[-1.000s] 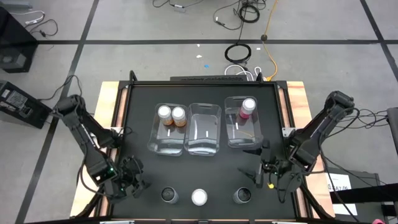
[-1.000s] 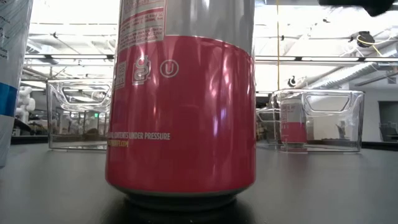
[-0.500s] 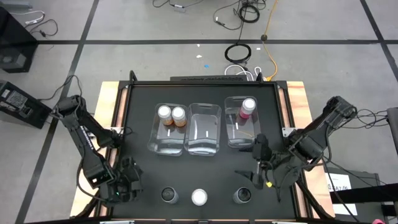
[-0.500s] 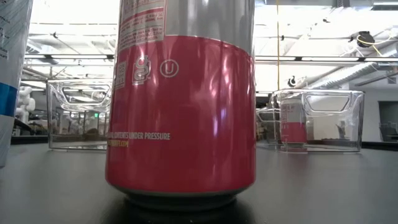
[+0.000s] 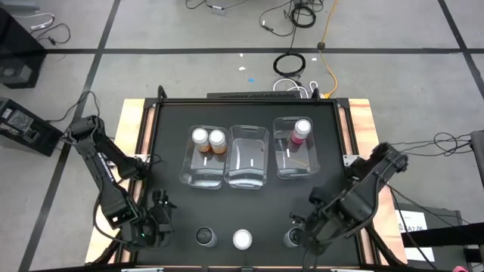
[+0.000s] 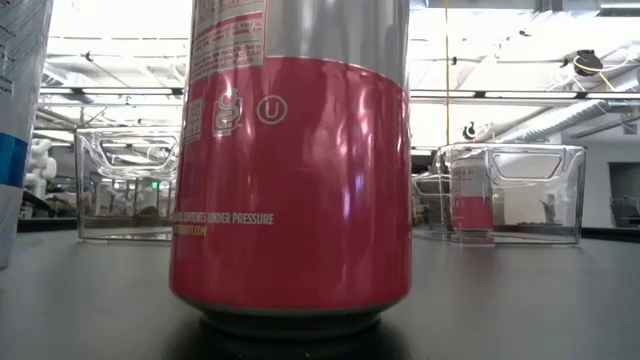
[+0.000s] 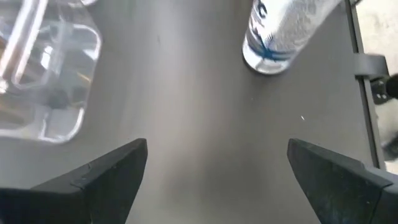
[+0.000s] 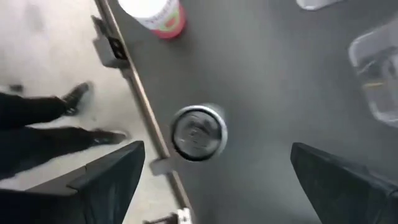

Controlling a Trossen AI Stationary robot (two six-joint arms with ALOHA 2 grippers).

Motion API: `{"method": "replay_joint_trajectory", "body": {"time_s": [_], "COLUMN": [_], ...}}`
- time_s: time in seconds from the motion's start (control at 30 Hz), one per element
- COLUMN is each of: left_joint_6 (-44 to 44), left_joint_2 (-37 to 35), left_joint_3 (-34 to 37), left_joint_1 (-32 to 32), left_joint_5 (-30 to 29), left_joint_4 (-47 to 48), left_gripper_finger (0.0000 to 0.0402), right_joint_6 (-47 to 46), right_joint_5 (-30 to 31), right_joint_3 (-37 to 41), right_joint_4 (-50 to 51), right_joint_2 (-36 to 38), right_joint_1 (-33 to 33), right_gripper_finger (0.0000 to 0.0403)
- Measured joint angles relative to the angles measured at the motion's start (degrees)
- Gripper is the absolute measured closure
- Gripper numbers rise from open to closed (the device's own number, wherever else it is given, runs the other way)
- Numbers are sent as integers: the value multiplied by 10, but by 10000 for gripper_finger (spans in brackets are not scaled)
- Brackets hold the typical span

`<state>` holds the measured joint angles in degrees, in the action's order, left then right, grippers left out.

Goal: Sort soda cans
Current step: Put the right white/blue soda can into the middle transparent bin

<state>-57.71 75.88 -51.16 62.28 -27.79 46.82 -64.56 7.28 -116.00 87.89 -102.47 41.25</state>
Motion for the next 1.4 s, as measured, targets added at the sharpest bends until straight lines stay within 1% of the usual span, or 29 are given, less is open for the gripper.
{"method": "replay_joint_trajectory", "body": {"time_s": [0.07, 0.17, 0.23, 0.77, 0.9, 1.07, 1.27, 1.4], "left_joint_6": [0, 0, 0, 1, 1, 1, 0, -1], "left_joint_2": [0, 0, 0, 0, 0, 0, 0, 0], "left_joint_3": [0, 0, 0, 0, 0, 0, 0, 0], "left_joint_1": [0, 0, 0, 0, 0, 0, 0, 0], "left_joint_5": [-18, -35, -38, -38, -38, -39, -39, -39], "left_joint_4": [0, 0, 0, 0, 0, 0, 0, -1], "left_gripper_finger": [7, 7, 7, 7, 7, 7, 7, 7], "right_joint_6": [-26, -63, -80, -112, -128, -139, -130, -129], "right_joint_5": [-7, -27, -30, -29, -28, -32, -27, -26], "right_joint_3": [-11, -12, -12, -11, 8, 51, 102, 137], "right_joint_4": [-12, 16, 20, 9, 4, -14, -83, -98], "right_joint_2": [-12, -29, -43, -111, -109, -109, -109, -109], "right_joint_1": [0, 1, 5, 17, 23, 29, 27, 26], "right_gripper_finger": [7, 7, 7, 7, 7, 7, 7, 7]}}
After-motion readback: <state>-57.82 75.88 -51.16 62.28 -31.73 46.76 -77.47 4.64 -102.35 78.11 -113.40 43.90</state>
